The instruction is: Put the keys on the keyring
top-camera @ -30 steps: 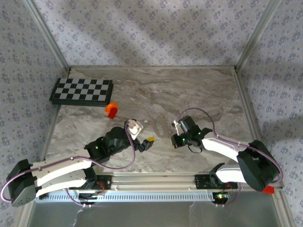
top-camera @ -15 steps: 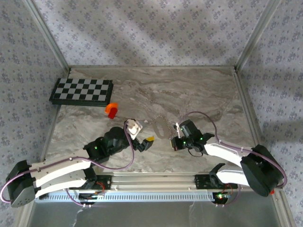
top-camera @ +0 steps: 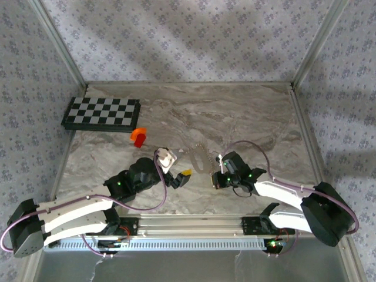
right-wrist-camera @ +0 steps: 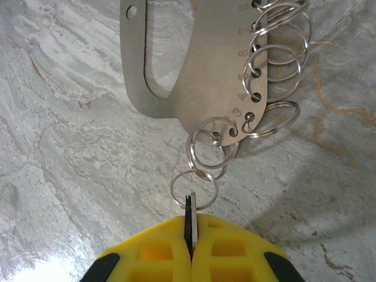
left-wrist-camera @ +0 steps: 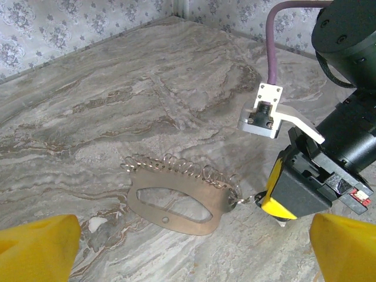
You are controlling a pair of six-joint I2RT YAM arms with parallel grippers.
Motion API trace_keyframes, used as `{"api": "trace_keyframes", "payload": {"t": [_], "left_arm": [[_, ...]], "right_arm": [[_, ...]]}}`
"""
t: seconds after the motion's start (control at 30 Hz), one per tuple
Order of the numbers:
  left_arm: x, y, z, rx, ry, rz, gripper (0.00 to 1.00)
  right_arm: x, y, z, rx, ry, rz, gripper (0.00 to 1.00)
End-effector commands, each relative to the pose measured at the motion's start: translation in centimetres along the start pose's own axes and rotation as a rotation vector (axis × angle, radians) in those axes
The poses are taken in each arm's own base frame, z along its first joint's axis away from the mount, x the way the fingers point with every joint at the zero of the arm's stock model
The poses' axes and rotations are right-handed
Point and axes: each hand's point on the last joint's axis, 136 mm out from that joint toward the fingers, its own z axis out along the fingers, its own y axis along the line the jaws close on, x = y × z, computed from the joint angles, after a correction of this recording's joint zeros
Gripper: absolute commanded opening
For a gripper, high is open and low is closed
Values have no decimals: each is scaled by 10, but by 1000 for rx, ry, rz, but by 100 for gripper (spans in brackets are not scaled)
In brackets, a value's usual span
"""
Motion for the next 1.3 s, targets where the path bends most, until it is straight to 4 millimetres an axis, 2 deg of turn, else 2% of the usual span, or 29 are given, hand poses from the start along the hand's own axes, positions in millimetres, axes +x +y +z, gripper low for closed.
{"api": "trace_keyframes", "payload": {"t": [0.0,0.47,0.6,0.77,0.97,1.0,1.03,1.07,1.27], "left_arm": [[-15,-1,-1,7,-55,1,100],[-17,0,-6,7,-57,-9,99],[-17,0,-6,4,-51,-16,99],[-9,6,-9,-25,-1,-35,100],[3,17,-24,-79,38,-61,100],[5,21,-27,-101,41,-65,99],[7,25,-29,-126,50,-70,100],[8,29,-32,-145,54,-77,100],[11,51,-42,-263,75,-131,100]], "right_arm": [[29,-17,1,64,82,33,9],[23,-10,-12,42,24,19,22],[19,-8,-20,30,-16,24,28],[6,-3,-39,10,-113,8,37],[-3,-3,-63,-6,-207,14,62],[-7,-2,-69,-11,-227,12,69],[-10,-2,-73,-12,-239,10,88],[-13,-2,-77,-9,-251,2,100],[-39,-14,-108,77,-355,-34,100]]}}
